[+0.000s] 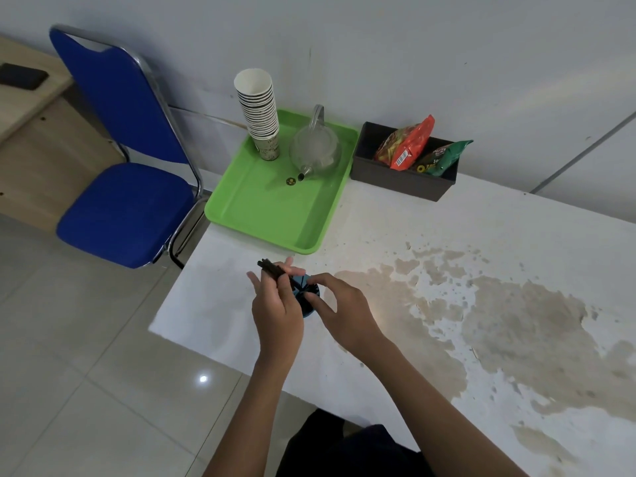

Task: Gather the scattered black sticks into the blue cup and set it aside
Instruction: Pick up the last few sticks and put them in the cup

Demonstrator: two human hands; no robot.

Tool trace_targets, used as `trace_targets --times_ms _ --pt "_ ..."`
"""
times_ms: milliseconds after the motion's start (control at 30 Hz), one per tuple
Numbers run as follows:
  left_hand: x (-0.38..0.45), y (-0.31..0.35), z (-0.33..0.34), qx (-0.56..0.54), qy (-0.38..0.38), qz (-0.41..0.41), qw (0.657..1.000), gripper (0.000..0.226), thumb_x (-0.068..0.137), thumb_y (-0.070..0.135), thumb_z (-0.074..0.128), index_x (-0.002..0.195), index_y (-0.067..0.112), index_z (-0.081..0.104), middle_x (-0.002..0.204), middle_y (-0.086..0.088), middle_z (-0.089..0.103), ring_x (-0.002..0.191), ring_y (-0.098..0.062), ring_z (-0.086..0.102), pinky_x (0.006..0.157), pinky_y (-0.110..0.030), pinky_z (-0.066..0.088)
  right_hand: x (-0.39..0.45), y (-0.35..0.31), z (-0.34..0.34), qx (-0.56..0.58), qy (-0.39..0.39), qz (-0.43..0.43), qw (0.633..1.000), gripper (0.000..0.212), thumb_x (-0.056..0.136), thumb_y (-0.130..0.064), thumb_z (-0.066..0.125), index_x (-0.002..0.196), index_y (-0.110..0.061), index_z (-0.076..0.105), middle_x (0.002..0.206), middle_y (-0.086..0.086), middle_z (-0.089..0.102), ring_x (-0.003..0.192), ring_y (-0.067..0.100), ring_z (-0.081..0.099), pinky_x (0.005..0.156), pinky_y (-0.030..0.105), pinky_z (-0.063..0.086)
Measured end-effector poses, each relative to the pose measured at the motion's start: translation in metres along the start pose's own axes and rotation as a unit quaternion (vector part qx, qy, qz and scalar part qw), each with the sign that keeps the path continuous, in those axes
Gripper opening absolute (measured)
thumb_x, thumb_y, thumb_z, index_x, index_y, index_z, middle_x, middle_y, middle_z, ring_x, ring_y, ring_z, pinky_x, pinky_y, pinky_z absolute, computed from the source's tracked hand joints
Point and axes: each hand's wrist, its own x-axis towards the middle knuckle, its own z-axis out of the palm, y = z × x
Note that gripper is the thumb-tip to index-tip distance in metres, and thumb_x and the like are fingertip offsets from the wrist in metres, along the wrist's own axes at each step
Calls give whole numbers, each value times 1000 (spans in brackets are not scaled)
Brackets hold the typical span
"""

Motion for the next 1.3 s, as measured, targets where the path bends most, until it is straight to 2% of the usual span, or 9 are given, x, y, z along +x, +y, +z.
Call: trace_targets --times_ms 67,233,333,400,600,800,1033,1200,1300 --pt "-4 -6 -1 34 -6 11 999 31 102 16 36 113 17 64 105 55 54 117 -11 62 123 -49 16 -1 0 0 9 2 1 1000 17 93 -33 58 109 -30 59 105 -14 68 92 10 62 83 32 50" --pt "-11 -20 -1 32 -21 20 999 30 105 11 43 129 16 61 133 62 23 147 -23 35 125 -50 12 0 0 -1 23 9 5 1000 16 92 -34 60 106 -28 61 103 -15 68 92 8 62 83 28 50" --pt "-12 -30 -2 32 -41 13 999 34 105 16 40 135 12 55 154 32 31 154 -6 4 126 -46 6 -2 0 -2 48 25 9 999 16 91 -32 62 106 -28 64 101 -22 66 96 1 61 86 15 46" --pt "-13 -33 -3 37 -57 7 998 40 105 22 40 143 13 50 161 13 31 154 -6 -1 126 -44 5 -2 -2 -2 64 39 17 997 18 91 -31 62 108 -27 66 105 -23 66 101 -3 59 89 8 40" --pt "-18 -32 -12 74 -57 32 995 56 103 40 36 153 15 36 164 8 25 155 -10 0 125 -43 6 0 -11 -4 15 81 -3 997 26 98 -26 49 119 -24 64 126 -12 63 121 3 51 105 23 40" --pt "-13 -28 -15 129 -29 75 988 55 106 22 29 159 19 14 167 4 17 155 -16 1 125 -44 13 17 -31 0 -229 -24 -188 955 46 103 -28 28 146 -16 34 156 -1 30 147 14 18 121 35 11" --pt "-4 -42 -9 218 -74 1 973 56 107 21 31 159 23 11 167 10 5 155 -17 -7 120 -54 26 15 -2 15 -338 -66 -202 917 51 104 -33 21 148 -8 30 156 8 30 147 18 22 119 39 23" --pt "-3 -42 -12 158 -126 5 979 57 108 24 27 155 47 4 167 18 3 154 -12 -6 121 -41 26 13 -4 12 -350 -45 -207 913 50 105 -33 19 147 -9 33 156 6 30 147 20 20 120 39 20" --pt "-7 -37 -18 82 -138 -32 987 57 108 24 28 154 50 5 165 18 14 152 -3 13 117 -25 27 11 -7 13 -334 -55 -209 917 53 105 -35 15 149 -9 29 158 5 27 148 17 17 120 38 19"
